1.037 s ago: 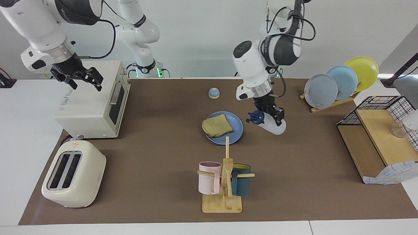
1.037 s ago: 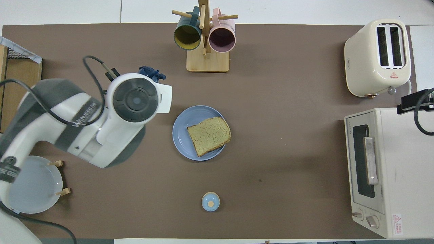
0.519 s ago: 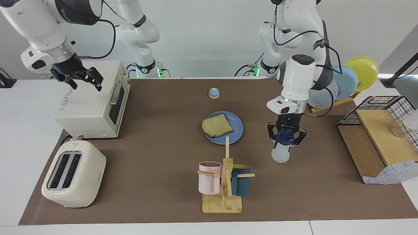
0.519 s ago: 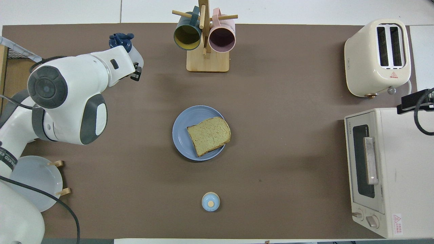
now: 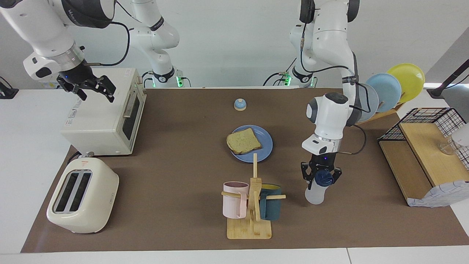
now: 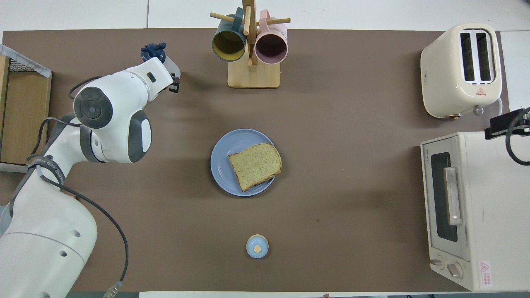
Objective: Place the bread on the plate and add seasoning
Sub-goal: 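Carry the bottle back beside the mug stand with the left gripper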
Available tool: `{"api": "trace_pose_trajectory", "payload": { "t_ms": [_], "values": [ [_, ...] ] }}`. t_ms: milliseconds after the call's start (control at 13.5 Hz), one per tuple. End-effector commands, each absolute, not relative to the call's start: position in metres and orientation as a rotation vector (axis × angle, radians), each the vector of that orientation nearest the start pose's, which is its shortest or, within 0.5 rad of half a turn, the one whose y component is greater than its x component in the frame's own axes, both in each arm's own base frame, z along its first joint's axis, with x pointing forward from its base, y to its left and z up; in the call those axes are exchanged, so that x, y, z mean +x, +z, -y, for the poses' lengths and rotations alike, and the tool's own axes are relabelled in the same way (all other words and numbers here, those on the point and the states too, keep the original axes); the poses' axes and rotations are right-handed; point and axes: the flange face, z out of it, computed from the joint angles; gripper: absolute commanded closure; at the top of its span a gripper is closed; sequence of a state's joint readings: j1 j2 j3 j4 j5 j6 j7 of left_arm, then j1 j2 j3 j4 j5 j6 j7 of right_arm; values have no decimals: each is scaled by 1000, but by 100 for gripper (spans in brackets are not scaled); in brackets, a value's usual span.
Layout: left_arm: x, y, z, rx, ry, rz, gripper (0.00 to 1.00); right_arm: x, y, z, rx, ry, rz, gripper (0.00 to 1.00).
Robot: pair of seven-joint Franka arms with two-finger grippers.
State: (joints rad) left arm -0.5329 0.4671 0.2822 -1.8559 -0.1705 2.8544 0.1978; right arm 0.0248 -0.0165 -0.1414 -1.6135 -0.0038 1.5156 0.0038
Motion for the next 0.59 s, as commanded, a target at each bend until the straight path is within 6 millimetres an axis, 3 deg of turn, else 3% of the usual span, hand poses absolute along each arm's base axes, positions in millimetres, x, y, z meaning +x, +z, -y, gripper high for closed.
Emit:
{"api": "trace_pose_trajectory", "payload": {
  "t_ms": [0,222,519],
  "values": [
    [674,325,183,-2969,-896,-522,100,534,611,64,-3132,145,-171,0],
    [685,309,191,-3009,-899,-520,100,534,611,64,-3132,143,-168,0],
    [690,308,185,-3082,-914,-482,100,533,612,64,-3132,143,-168,0]
  ]
}}
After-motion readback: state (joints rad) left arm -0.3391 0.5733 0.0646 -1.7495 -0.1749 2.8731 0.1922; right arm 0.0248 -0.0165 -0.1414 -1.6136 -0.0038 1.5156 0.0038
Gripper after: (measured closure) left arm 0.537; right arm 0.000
